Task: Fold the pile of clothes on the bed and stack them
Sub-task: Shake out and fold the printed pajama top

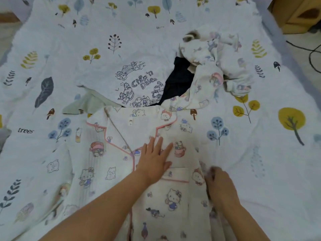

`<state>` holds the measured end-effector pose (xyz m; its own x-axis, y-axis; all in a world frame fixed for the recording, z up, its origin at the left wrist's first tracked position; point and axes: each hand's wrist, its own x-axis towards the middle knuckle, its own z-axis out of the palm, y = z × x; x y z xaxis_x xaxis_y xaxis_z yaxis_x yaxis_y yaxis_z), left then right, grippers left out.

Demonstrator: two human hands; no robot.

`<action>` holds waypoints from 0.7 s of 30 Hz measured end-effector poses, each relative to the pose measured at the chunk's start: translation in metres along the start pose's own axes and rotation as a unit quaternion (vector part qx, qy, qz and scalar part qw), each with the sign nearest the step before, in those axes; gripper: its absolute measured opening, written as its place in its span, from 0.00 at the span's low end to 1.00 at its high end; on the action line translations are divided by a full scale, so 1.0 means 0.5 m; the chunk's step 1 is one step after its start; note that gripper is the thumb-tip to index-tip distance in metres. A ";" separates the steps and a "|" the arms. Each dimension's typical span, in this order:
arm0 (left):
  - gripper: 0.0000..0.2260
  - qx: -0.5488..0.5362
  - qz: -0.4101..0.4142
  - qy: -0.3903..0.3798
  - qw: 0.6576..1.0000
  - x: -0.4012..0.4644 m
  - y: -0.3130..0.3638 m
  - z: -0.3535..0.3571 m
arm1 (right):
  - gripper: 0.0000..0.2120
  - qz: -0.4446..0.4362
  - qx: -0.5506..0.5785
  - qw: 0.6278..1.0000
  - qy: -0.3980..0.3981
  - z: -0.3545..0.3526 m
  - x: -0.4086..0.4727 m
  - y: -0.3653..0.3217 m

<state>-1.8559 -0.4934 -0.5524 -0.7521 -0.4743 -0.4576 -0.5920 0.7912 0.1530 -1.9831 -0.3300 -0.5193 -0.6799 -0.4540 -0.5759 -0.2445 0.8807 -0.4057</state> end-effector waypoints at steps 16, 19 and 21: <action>0.26 0.033 -0.019 -0.011 0.999 0.020 0.015 0.017 | 0.10 -0.089 -0.008 0.951 0.295 -0.092 -0.030 -0.004; 0.27 0.043 -0.019 -0.012 0.999 0.012 0.018 0.014 | 0.16 -0.086 -0.109 0.988 0.061 -0.032 -0.032 0.031; 0.26 0.028 -0.025 0.011 0.999 0.010 0.020 0.005 | 0.17 -0.084 -0.014 0.996 0.016 -0.035 -0.048 0.057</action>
<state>-1.8647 -0.4869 -0.5551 -0.7286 -0.5211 -0.4445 -0.6120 0.7867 0.0810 -1.9860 -0.2917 -0.5048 -0.6493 -0.5918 -0.4776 -0.3758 0.7957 -0.4750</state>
